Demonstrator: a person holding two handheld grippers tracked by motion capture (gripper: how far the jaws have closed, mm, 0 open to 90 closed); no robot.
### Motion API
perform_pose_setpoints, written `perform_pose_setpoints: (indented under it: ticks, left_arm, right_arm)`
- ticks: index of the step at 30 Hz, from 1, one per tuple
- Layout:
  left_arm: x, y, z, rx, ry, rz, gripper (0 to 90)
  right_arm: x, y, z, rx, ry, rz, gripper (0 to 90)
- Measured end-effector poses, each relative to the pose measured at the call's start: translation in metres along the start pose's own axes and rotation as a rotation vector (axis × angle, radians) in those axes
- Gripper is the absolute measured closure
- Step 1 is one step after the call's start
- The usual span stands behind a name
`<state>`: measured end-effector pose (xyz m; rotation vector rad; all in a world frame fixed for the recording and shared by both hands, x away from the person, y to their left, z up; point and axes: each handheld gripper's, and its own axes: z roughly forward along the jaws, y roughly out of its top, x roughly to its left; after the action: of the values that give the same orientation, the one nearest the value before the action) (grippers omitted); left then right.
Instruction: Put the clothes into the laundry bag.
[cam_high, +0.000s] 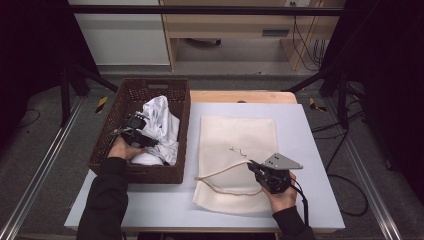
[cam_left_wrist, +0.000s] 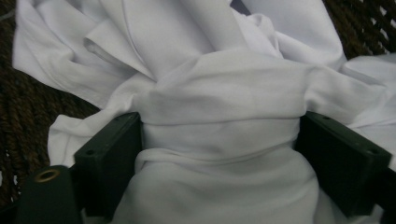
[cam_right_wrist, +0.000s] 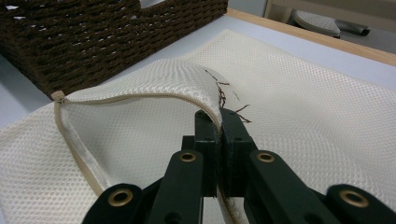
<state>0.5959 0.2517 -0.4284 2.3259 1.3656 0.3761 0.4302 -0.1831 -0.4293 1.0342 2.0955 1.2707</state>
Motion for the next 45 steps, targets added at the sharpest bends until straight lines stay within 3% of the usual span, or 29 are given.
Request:
perform_pose_setpoints:
  ticks: [3, 7, 11, 12, 20, 22, 23, 24, 26, 27, 28, 30, 32, 35, 36, 37, 38, 39, 40, 41, 42, 43, 45]
  left_arm:
    - [-0.001, 0.003, 0.001, 0.068, -0.024, -0.016, 28.8]
    - [-0.004, 0.005, 0.001, 0.108, -0.033, -0.017, 39.2]
    - [-0.008, 0.006, 0.000, 0.121, -0.021, 0.005, 48.0]
    - [-0.011, 0.007, 0.000, 0.129, -0.004, 0.030, 50.0]
    - [-0.017, 0.007, -0.006, 0.117, 0.022, 0.060, 64.2]
    - [-0.018, 0.006, -0.010, 0.088, 0.028, 0.058, 67.0]
    - [-0.017, 0.005, -0.015, 0.042, 0.030, 0.055, 68.0]
    - [-0.017, 0.005, -0.015, 0.042, 0.030, 0.055, 68.6]
    - [-0.015, 0.003, -0.024, -0.034, 0.026, 0.041, 69.2]
    - [-0.015, 0.003, -0.024, -0.034, 0.026, 0.041, 69.4]
    - [-0.015, 0.001, -0.029, -0.088, 0.036, 0.037, 69.5]
    - [-0.015, 0.001, -0.032, -0.117, 0.041, 0.036, 69.7]
    - [-0.015, -0.002, -0.041, -0.199, 0.062, 0.034, 69.8]
    - [-0.014, -0.004, -0.048, -0.261, 0.079, 0.033, 69.8]
    - [-0.014, -0.004, -0.048, -0.261, 0.079, 0.033, 69.8]
    - [-0.014, -0.005, -0.053, -0.303, 0.088, 0.023, 69.8]
    - [-0.014, -0.005, -0.053, -0.303, 0.088, 0.023, 69.8]
    - [-0.013, -0.006, -0.058, -0.353, 0.103, 0.015, 69.8]
    - [-0.013, -0.006, -0.058, -0.353, 0.103, 0.015, 69.8]
    - [-0.012, -0.006, -0.064, -0.396, 0.112, 0.005, 69.8]
    - [-0.012, -0.006, -0.064, -0.396, 0.112, 0.005, 69.8]
    - [-0.010, -0.007, -0.069, -0.437, 0.117, -0.013, 69.8]
    - [-0.009, -0.007, -0.075, -0.471, 0.130, -0.024, 69.8]
  right_arm:
    - [0.000, 0.000, 0.000, 0.002, 0.000, 0.000, 87.0]
    - [-0.001, 0.000, 0.000, 0.001, 0.002, 0.004, 87.0]
    - [0.000, 0.000, 0.000, 0.007, 0.002, 0.005, 87.0]
    - [0.000, 0.000, 0.000, 0.006, 0.002, 0.004, 87.0]
    - [-0.001, 0.000, 0.000, 0.008, 0.001, 0.006, 87.0]
    - [-0.001, 0.000, 0.000, 0.007, 0.000, 0.005, 87.0]
    - [-0.001, 0.000, 0.000, 0.006, -0.001, 0.006, 87.0]
    - [-0.001, 0.000, 0.000, 0.004, -0.001, 0.005, 87.0]
    - [-0.001, 0.000, 0.000, 0.005, -0.001, 0.005, 87.0]
    - [-0.001, 0.000, 0.000, 0.004, -0.002, 0.007, 87.1]
    - [-0.001, -0.001, 0.000, 0.006, -0.003, 0.006, 87.0]
    - [-0.001, -0.001, 0.000, 0.007, -0.004, 0.006, 87.1]
    - [-0.001, 0.000, -0.001, 0.006, -0.005, 0.004, 87.0]
    - [-0.002, 0.000, -0.001, 0.003, -0.006, 0.004, 87.0]
    - [-0.002, 0.000, -0.001, 0.003, -0.006, 0.004, 87.0]
    - [-0.002, -0.001, -0.001, 0.006, -0.006, 0.010, 87.1]
    - [-0.002, -0.001, -0.001, 0.006, -0.006, 0.010, 87.1]
    - [-0.001, -0.001, -0.001, 0.003, -0.007, 0.008, 87.1]
    - [-0.001, 0.000, -0.002, 0.002, -0.006, 0.009, 87.0]
    - [-0.001, 0.000, -0.002, 0.000, -0.007, 0.007, 87.1]
    - [-0.001, 0.000, -0.002, 0.000, -0.007, 0.007, 87.1]
    - [-0.002, 0.001, -0.002, -0.003, -0.006, 0.011, 87.1]
    - [-0.003, 0.000, -0.002, 0.001, -0.006, 0.013, 87.1]
